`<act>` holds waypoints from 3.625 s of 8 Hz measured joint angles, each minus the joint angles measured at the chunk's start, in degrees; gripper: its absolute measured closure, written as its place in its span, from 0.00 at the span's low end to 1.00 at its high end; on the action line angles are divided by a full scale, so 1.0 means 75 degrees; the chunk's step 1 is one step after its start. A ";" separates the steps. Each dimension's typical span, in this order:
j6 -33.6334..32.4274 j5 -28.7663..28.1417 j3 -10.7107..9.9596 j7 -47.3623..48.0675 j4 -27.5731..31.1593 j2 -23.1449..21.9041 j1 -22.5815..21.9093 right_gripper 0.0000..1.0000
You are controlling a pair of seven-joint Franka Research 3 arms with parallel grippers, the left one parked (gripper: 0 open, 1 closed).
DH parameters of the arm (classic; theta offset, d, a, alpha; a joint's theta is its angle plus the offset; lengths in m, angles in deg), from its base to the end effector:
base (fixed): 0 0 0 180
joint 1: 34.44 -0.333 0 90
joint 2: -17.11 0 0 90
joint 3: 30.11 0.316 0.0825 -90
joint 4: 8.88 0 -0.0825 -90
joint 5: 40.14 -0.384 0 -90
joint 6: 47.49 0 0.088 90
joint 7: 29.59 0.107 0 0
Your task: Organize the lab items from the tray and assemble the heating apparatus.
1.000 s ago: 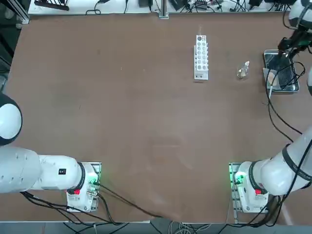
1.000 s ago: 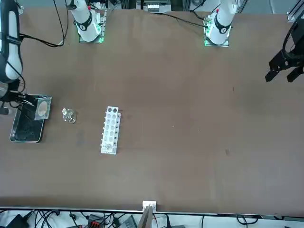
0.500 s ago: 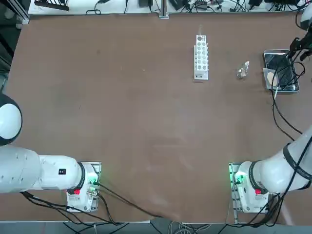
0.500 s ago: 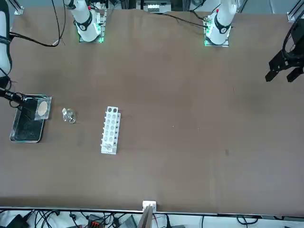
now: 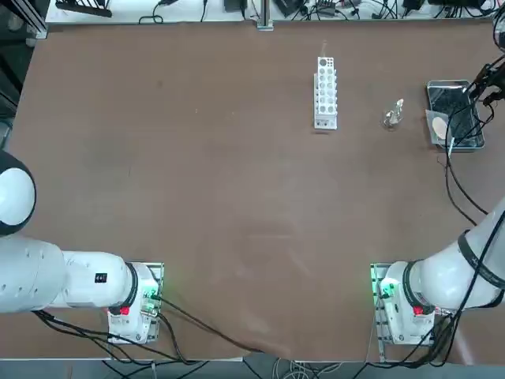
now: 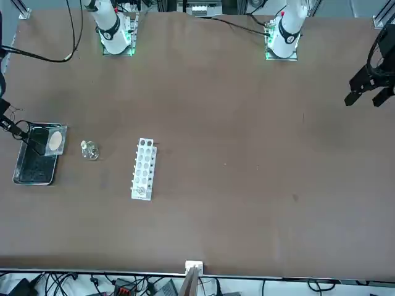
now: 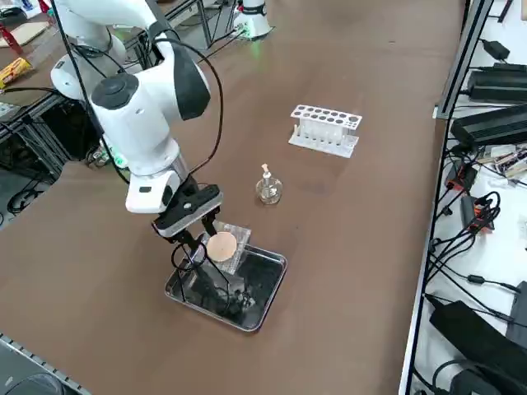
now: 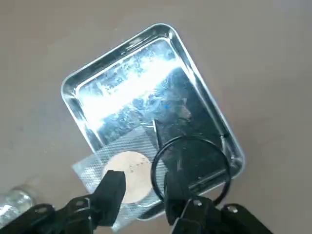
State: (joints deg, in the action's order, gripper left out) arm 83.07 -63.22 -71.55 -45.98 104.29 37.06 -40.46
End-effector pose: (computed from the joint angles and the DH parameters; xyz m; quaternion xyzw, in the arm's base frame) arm 0.5120 -0.3280 0.3380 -0.9609 0.2717 -0.0476 0.0242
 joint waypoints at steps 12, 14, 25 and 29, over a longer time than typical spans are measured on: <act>0.0409 -0.2349 0.0002 0.0212 0.0068 0.0665 0.0514 0.50; 0.0435 -0.2487 0.0002 0.0228 0.0068 0.0750 0.0518 0.52; 0.0610 -0.2561 0.0033 0.0251 0.0040 0.0820 0.0502 0.87; 0.0616 -0.2564 0.0059 0.0278 -0.0330 0.0823 0.0462 0.88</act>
State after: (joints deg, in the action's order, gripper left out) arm 87.69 -82.44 -71.11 -43.90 101.81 43.24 -37.00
